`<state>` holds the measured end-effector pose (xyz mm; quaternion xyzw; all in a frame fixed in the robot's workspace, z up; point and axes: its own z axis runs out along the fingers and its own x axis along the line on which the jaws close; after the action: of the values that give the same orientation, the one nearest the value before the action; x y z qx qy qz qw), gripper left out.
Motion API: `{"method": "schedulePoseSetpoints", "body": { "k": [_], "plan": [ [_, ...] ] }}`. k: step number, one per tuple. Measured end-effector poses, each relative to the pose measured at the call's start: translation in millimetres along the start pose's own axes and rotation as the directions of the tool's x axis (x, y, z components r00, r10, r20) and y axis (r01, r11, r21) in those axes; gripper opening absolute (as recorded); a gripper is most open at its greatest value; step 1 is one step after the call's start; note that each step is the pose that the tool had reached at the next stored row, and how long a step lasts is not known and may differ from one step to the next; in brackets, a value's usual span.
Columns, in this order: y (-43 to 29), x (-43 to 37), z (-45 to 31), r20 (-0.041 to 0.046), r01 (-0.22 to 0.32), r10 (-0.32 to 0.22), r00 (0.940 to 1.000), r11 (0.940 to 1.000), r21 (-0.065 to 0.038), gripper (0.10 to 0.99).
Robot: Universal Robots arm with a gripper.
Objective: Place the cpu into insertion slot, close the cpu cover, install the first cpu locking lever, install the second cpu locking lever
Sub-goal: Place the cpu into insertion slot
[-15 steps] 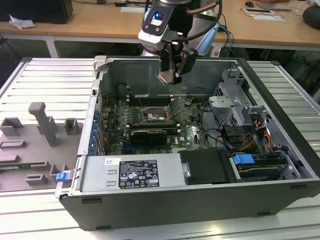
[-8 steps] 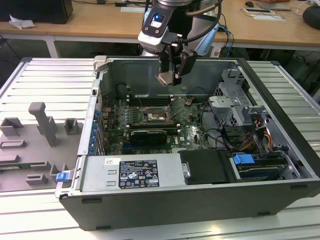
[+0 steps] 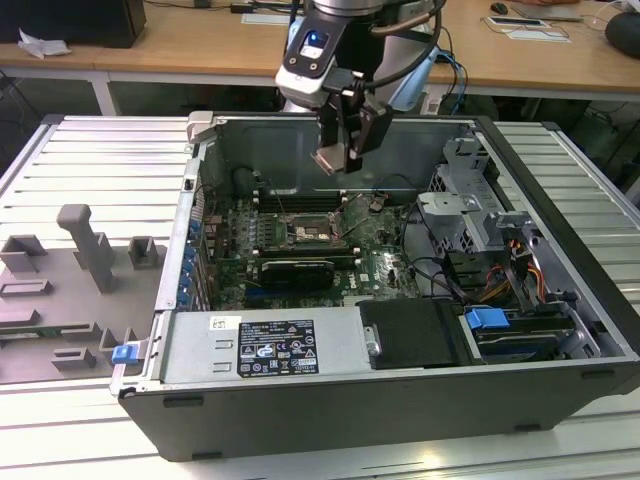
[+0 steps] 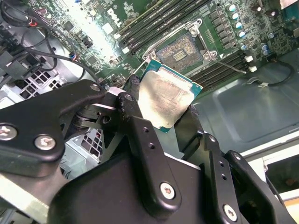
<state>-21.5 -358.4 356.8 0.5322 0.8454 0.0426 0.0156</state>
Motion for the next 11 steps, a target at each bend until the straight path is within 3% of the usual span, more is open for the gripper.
{"method": "schedulePoseSetpoints", "body": {
  "k": [11],
  "plan": [
    [-1.7, 0.3, 8.0, 0.0113, -0.081, 0.081, 0.9966, 0.9967, 0.0, 0.541]
  ]
}}
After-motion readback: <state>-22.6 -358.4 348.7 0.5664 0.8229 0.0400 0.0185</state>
